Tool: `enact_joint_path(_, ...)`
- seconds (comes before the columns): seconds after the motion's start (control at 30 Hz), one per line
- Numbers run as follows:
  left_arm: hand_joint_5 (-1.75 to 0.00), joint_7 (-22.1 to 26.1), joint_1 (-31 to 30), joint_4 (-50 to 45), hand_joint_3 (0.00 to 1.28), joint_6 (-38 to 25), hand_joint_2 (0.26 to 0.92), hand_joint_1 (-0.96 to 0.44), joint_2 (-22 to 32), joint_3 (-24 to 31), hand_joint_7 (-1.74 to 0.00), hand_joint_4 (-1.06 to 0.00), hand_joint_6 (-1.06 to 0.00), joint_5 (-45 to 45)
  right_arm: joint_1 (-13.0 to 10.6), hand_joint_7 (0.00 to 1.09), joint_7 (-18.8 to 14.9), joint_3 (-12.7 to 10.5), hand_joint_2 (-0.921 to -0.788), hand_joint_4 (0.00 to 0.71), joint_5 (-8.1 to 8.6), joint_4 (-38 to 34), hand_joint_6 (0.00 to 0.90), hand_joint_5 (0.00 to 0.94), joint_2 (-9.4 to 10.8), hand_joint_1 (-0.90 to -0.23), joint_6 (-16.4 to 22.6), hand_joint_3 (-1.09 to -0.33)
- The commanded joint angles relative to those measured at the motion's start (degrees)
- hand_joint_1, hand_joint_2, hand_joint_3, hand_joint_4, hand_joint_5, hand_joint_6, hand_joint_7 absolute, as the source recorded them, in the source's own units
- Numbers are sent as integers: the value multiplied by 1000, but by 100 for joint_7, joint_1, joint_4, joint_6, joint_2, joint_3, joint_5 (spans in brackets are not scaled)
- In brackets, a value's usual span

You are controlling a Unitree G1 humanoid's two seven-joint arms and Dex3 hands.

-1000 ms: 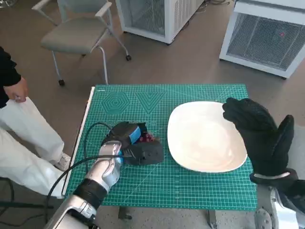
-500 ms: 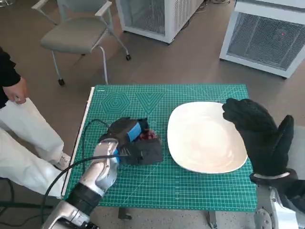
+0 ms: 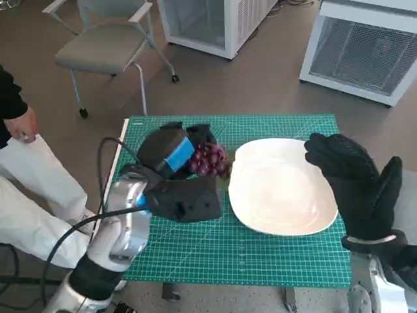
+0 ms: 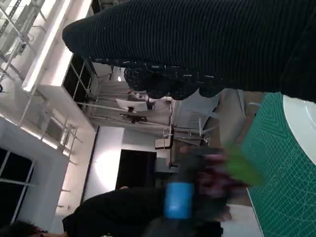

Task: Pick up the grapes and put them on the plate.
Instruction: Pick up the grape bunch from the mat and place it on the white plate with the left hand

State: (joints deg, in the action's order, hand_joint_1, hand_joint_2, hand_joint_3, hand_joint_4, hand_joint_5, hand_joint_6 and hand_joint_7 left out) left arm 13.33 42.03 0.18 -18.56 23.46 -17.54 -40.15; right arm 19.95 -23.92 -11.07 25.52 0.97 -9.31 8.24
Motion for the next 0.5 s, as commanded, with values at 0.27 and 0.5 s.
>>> enact_joint_path(0.27,-1222,-260,-66,-237,31,349,913,2,101,363,-983,-697,-741,19,-48,1003,18,10,-921,407,-40,-103,190,754,19,-381,-4,-633)
enact_joint_path(0.5,-1135,-146,112,7,16,342,914,2,-7,248,-1045,-761,-701,10,-51,1001,19,8,-921,408,-41,-106,191,753,28,-381,29,-632)
